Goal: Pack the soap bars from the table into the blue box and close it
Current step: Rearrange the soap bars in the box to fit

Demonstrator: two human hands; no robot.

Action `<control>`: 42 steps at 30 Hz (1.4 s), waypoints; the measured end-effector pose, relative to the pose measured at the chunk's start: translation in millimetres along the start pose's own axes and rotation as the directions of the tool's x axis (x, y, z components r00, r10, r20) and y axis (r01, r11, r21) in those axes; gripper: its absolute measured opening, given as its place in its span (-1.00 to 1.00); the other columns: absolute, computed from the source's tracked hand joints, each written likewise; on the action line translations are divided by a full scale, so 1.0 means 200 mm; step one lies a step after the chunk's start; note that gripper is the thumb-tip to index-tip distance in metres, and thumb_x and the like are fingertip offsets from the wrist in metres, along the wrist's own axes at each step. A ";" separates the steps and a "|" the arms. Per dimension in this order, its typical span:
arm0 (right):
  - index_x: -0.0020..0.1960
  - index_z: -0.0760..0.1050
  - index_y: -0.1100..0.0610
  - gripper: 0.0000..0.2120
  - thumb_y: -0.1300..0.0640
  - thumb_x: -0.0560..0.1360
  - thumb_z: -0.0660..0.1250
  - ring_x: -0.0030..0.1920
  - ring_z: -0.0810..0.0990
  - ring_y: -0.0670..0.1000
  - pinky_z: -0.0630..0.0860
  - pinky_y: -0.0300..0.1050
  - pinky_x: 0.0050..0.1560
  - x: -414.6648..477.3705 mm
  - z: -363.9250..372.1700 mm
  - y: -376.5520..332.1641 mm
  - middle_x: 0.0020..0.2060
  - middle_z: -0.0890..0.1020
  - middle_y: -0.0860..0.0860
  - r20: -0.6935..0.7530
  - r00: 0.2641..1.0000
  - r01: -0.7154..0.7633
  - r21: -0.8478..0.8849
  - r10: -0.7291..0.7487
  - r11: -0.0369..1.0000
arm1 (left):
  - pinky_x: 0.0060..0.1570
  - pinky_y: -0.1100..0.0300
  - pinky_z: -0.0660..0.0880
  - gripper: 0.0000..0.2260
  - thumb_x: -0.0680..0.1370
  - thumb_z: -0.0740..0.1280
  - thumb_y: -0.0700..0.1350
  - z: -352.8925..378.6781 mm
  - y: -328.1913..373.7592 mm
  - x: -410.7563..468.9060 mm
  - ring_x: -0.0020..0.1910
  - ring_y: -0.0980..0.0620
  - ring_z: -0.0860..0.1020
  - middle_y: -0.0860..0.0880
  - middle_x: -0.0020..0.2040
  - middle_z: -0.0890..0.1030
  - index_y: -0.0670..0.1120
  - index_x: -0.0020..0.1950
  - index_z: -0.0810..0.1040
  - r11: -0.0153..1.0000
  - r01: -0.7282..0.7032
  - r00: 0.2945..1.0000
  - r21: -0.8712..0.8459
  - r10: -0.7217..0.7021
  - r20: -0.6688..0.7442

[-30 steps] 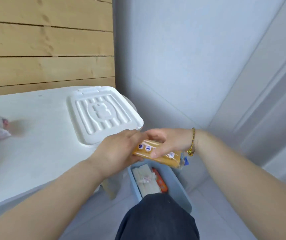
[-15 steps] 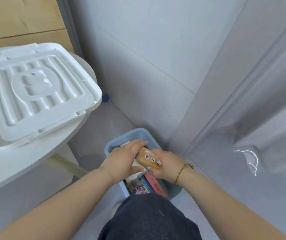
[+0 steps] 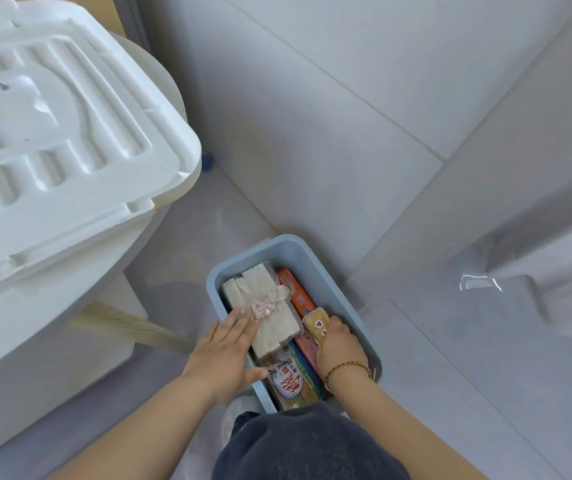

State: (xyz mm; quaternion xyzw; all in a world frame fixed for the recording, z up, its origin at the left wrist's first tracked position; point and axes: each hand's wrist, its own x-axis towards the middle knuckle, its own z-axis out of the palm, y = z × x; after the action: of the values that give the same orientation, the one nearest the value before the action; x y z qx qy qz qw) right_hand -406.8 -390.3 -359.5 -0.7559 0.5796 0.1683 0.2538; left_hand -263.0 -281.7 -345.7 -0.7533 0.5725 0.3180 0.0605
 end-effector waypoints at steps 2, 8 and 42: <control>0.35 0.16 0.21 -0.55 0.20 0.51 0.20 0.25 0.45 0.15 0.43 0.01 0.22 0.03 0.03 -0.01 0.29 0.41 0.17 0.015 0.999 -0.035 -0.027 0.035 0.999 | 0.43 0.08 -0.26 -0.31 0.53 0.08 0.20 0.01 -0.01 0.01 0.45 0.05 -0.33 0.01 0.50 -0.28 -0.04 0.46 -0.26 1.000 -0.003 1.000 -0.007 0.003 0.011; 0.38 0.14 0.21 -0.49 0.25 0.47 0.22 0.28 0.42 0.17 0.40 0.01 0.26 0.10 0.03 -0.02 0.31 0.39 0.19 0.074 0.994 -0.071 -0.050 0.075 0.996 | 0.43 0.08 -0.25 -0.31 0.53 0.08 0.21 0.02 -0.03 0.02 0.44 0.07 -0.34 0.02 0.50 -0.27 -0.01 0.46 -0.24 1.000 -0.021 1.000 -0.023 0.021 0.010; 0.47 -0.32 0.09 -0.17 0.00 0.50 0.22 0.47 -0.34 0.12 -0.19 0.09 0.48 0.06 0.18 0.00 0.45 -0.40 0.11 0.492 0.870 0.068 -0.095 -0.012 0.993 | 0.43 0.08 -0.24 -0.32 0.52 0.09 0.21 0.03 -0.03 0.02 0.44 0.07 -0.36 0.03 0.51 -0.27 0.01 0.47 -0.22 0.998 -0.025 1.000 -0.054 0.026 0.014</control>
State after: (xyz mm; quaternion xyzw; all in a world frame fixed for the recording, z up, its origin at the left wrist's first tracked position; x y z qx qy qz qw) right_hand -401.3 -378.7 -395.5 -0.7130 0.4703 0.3807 0.3544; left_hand -258.8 -280.3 -355.8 -0.7449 0.5727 0.3398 0.0404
